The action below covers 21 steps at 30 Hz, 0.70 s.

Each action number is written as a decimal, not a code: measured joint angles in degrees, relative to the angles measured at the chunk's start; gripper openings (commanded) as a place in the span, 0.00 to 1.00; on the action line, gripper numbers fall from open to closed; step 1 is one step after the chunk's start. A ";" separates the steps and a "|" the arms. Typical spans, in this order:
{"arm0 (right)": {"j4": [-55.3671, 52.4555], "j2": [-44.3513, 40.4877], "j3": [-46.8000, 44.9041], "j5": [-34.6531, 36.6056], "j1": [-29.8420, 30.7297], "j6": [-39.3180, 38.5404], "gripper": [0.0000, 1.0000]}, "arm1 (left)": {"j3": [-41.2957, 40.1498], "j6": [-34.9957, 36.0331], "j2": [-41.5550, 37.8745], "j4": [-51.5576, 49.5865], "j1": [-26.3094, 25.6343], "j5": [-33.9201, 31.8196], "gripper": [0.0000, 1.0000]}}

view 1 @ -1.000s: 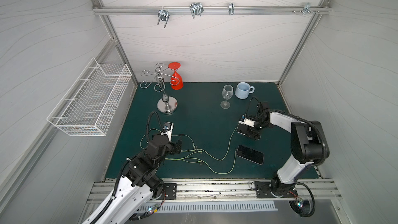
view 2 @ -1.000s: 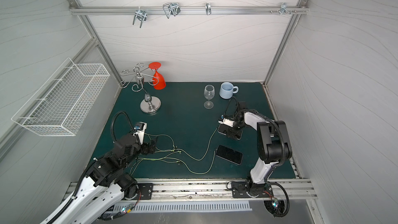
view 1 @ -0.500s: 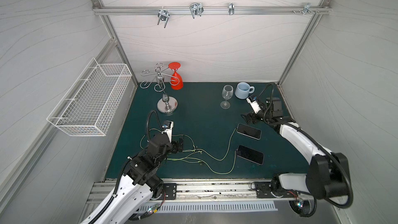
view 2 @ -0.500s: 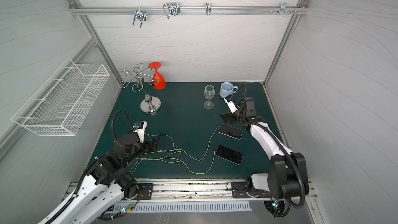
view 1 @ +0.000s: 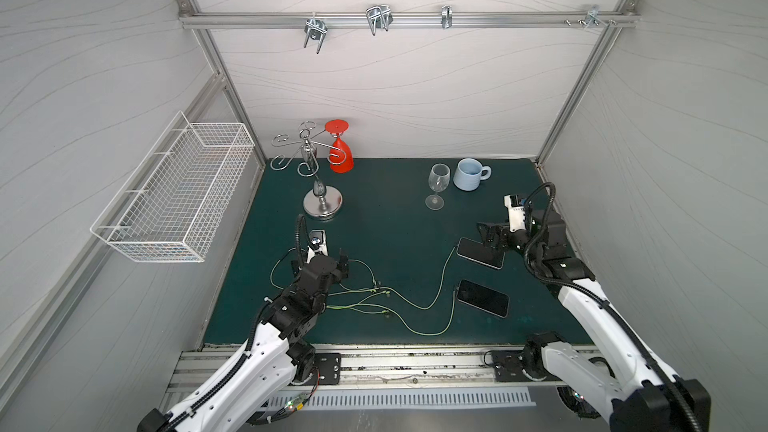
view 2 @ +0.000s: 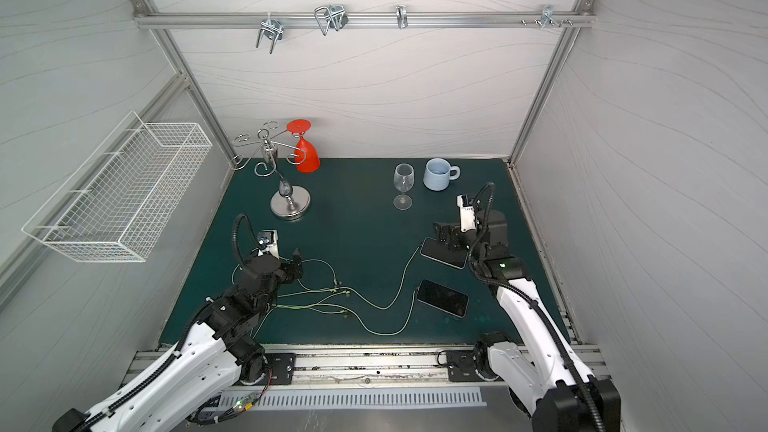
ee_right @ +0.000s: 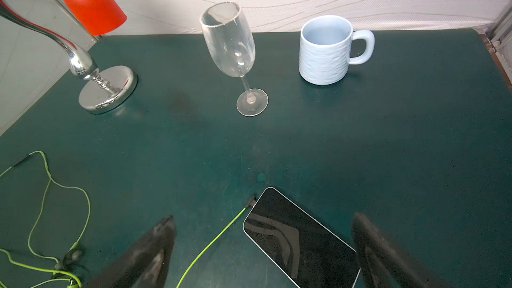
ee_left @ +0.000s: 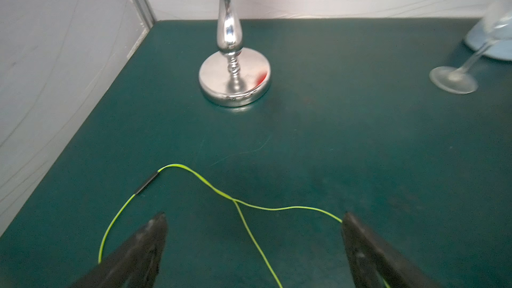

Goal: Plug wired earphones into phones
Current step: Reset both arms

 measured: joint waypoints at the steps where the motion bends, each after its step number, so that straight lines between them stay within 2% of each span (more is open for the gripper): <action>1: 0.15 -0.46 -0.44 1.09 0.55 -0.37 0.99 | -0.28 0.70 1.46 0.70 1.66 -0.39 0.99; 7: 3.21 -0.20 -3.80 7.96 0.55 -3.61 0.99 | -0.24 6.23 10.62 9.14 9.92 -0.61 0.99; 10: 5.66 2.10 -5.38 7.96 -1.99 -3.89 0.99 | -0.26 7.10 16.06 13.42 14.12 0.39 0.99; 14: 11.34 7.41 -6.40 7.54 -4.66 -4.28 0.99 | -0.22 7.56 24.09 20.70 20.63 5.03 0.99; 21: 23.74 19.58 -7.34 6.73 -6.08 -5.70 0.99 | 4.83 9.92 40.89 31.26 23.91 12.20 0.99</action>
